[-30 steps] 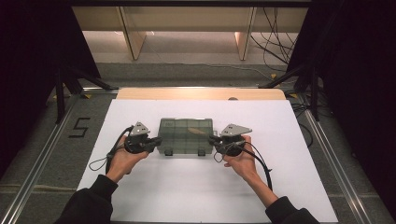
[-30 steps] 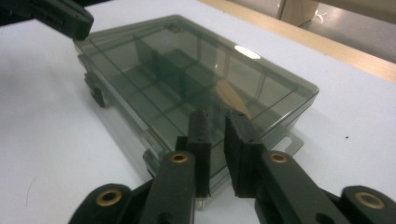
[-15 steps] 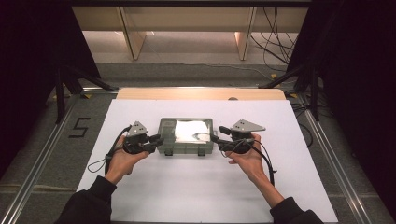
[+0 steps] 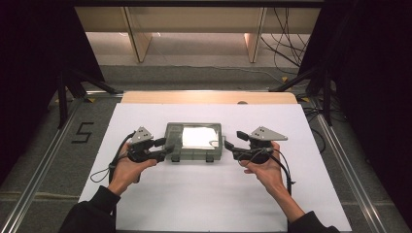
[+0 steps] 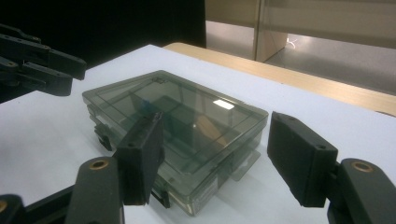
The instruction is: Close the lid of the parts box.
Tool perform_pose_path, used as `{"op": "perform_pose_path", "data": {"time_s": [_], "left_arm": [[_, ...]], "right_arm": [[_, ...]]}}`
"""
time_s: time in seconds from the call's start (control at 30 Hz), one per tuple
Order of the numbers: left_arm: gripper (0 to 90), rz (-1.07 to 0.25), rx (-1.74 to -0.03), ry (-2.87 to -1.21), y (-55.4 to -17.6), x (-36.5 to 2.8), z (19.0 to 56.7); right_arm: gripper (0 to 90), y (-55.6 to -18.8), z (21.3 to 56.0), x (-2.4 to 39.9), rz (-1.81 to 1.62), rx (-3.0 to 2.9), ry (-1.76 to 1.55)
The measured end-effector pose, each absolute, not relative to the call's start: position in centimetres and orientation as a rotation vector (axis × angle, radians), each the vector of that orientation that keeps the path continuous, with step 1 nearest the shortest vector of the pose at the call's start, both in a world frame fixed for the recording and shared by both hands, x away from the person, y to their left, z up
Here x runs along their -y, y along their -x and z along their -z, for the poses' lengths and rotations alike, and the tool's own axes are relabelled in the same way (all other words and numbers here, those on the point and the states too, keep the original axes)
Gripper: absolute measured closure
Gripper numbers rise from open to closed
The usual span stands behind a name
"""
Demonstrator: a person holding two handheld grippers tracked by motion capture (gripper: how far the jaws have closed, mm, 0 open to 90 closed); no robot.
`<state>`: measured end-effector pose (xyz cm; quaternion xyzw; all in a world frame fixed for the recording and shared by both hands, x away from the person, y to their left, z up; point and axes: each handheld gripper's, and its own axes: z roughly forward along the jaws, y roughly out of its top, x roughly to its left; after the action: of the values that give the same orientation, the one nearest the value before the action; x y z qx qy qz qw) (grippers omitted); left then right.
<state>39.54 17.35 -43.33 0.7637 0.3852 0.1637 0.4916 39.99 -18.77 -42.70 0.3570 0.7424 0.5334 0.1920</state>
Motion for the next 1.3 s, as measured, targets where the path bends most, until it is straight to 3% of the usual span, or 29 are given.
{"op": "perform_pose_path", "data": {"time_s": [0.33, 1.3], "left_arm": [[41.7, -0.392, -0.901, -1.802, -38.5, -16.8, 42.8], [34.0, -0.34, -0.761, -1.795, -34.4, -14.9, 43.1]], "right_arm": [[34.3, -39.0, 42.5, 19.7, -1.498, -2.072, -1.016], [25.8, -34.7, 42.8, 20.9, -1.525, -2.063, -1.021]]}}
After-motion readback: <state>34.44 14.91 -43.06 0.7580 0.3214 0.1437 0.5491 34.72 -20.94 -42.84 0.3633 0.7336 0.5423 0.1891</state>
